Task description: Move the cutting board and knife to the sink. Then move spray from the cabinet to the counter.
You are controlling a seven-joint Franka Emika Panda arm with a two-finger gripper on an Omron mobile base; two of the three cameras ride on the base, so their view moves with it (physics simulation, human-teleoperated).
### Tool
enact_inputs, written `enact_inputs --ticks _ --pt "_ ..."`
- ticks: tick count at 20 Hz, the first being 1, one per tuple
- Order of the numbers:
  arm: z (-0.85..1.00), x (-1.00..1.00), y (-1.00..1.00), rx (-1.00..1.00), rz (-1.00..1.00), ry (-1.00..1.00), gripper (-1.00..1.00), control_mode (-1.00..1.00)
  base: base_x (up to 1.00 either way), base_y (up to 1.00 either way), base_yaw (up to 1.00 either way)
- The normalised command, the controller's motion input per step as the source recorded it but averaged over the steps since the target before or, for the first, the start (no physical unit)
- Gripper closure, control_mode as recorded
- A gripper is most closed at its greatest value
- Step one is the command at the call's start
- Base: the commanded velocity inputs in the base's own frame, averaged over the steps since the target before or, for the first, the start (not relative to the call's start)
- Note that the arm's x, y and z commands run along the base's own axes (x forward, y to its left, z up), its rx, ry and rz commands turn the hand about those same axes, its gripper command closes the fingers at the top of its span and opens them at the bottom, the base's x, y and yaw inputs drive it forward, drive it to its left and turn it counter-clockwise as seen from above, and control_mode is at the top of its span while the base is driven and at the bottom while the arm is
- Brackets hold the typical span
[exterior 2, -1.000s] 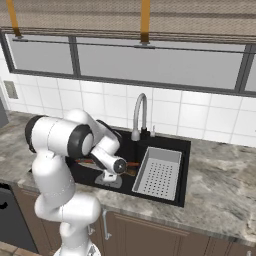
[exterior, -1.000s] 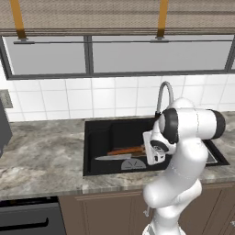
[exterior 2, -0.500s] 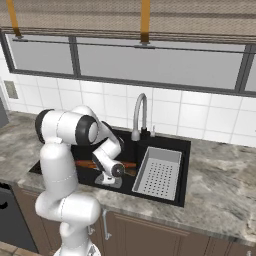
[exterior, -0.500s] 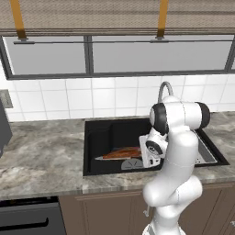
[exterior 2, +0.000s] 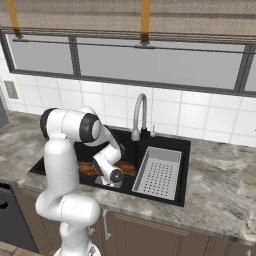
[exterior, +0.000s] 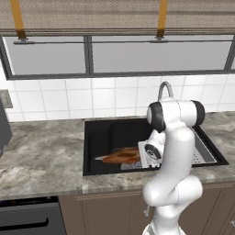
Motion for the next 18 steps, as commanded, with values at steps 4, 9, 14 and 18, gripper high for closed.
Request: enact_inputs --ticks 4,9,14,18 --pt "0.44 0.09 0.00 0.00 0.00 0.14 -1.00 -1.00 0.00 0.00 0.00" --pt "1.00 0.00 0.00 0.00 0.00 0.20 -1.00 -1.00 0.00 0.00 0.00" --pt "0.98 0.00 0.00 0.00 0.00 0.19 -1.00 -1.00 0.00 0.00 0.00" --pt "0.96 -0.07 0.00 0.00 0.00 0.16 -1.00 -1.00 0.00 0.00 0.00"
